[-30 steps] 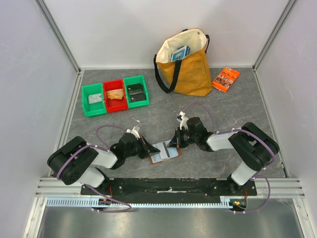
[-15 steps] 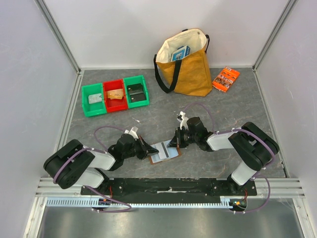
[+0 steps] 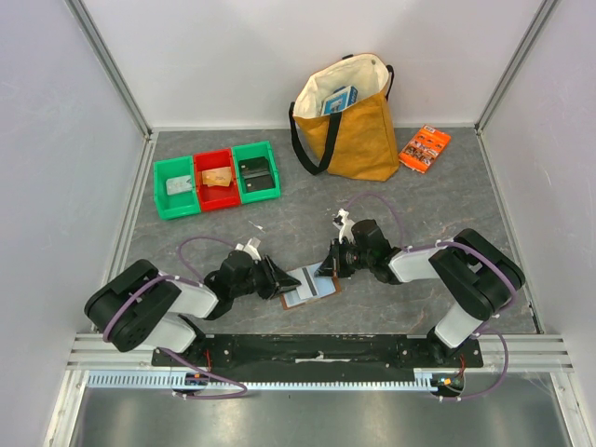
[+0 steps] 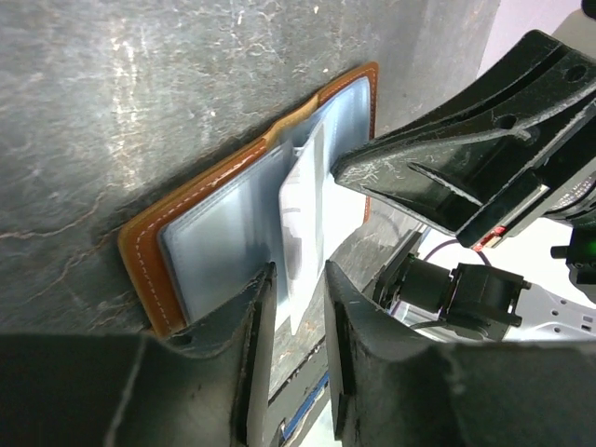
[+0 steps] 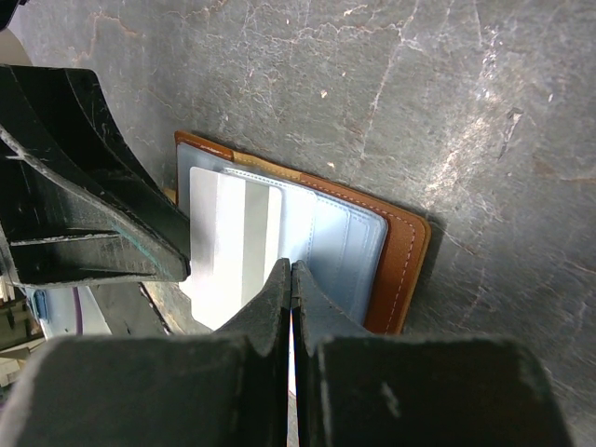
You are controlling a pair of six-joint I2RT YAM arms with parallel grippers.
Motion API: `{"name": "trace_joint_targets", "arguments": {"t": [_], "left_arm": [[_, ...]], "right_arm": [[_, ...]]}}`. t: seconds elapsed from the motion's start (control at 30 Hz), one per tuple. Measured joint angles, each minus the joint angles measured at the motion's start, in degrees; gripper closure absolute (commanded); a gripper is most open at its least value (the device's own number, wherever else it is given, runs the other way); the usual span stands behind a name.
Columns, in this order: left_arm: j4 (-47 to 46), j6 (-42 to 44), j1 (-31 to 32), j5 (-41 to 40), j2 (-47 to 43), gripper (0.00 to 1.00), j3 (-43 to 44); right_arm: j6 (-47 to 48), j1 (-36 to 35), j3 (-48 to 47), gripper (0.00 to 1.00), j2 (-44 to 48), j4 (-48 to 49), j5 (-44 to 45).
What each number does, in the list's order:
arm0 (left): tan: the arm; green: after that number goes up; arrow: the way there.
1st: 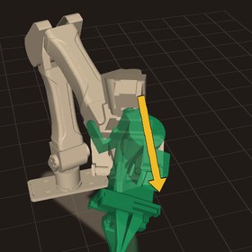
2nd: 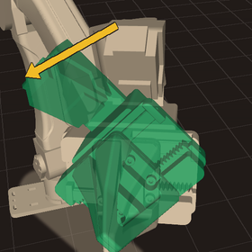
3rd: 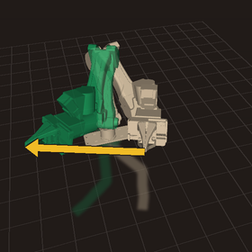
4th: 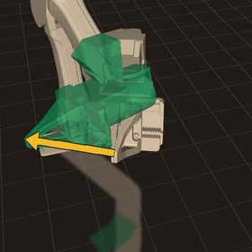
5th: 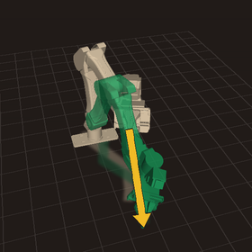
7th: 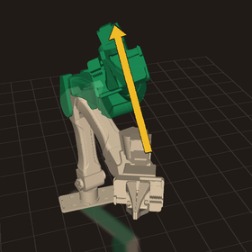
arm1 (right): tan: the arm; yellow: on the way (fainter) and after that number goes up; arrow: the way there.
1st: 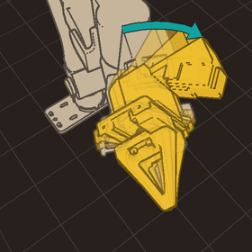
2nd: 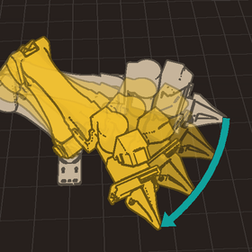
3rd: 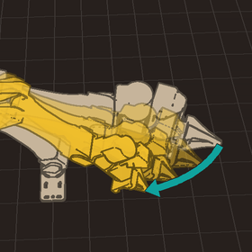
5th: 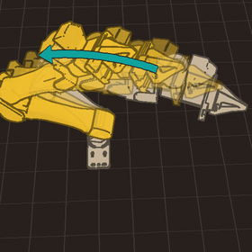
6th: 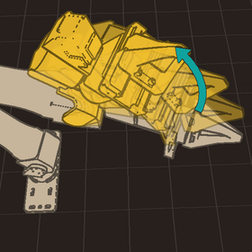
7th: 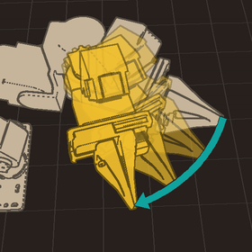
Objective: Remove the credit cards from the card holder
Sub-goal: Remove the credit card from the card holder.
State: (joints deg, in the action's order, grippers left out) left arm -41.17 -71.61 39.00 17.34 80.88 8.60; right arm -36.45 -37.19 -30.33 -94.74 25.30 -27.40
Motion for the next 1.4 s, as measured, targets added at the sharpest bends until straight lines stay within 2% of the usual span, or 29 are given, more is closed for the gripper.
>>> {"name": "trace_joint_targets", "arguments": {"t": [0.13,0.2,0.43,0.67,0.83,1.13,1.27,1.37,1.4], "left_arm": [[-1.0,0.0,0.0,0.5,0.3,0.64,0.1],[-1.0,0.0,0.0,0.7,0.7,0.67,0.3],[-1.0,0.0,0.0,0.8,3.0,0.97,1.5],[0.7,-0.2,0.0,-0.4,-1.8,0.98,0.0],[9.6,0.6,0.0,-2.9,-11.5,0.98,-0.5],[32.7,5.8,0.0,-10.1,-35.1,0.98,0.1],[43.1,11.4,0.0,-14.3,-42.1,0.98,3.5],[50.6,17.6,0.0,-17.7,-43.5,0.98,9.0],[53.0,19.9,0.0,-19.0,-43.5,0.98,11.5]], "right_arm": [[0.0,0.2,0.0,1.0,-0.2,0.2,-0.4],[0.0,0.3,-0.1,1.0,-0.4,0.2,-0.8],[0.0,0.3,-0.2,1.0,-0.6,0.3,-1.1],[0.0,0.7,-0.4,1.0,-1.0,0.3,-1.7],[0.0,0.9,-0.4,1.0,-1.0,0.2,-1.7],[0.9,1.2,-0.4,0.99,1.4,-3.0,0.2],[2.4,1.5,-0.8,0.89,4.4,-8.2,2.6],[3.3,1.7,-1.7,0.76,7.9,-13.4,4.4],[3.5,1.7,-2.1,0.68,9.2,-14.8,4.8]]}}
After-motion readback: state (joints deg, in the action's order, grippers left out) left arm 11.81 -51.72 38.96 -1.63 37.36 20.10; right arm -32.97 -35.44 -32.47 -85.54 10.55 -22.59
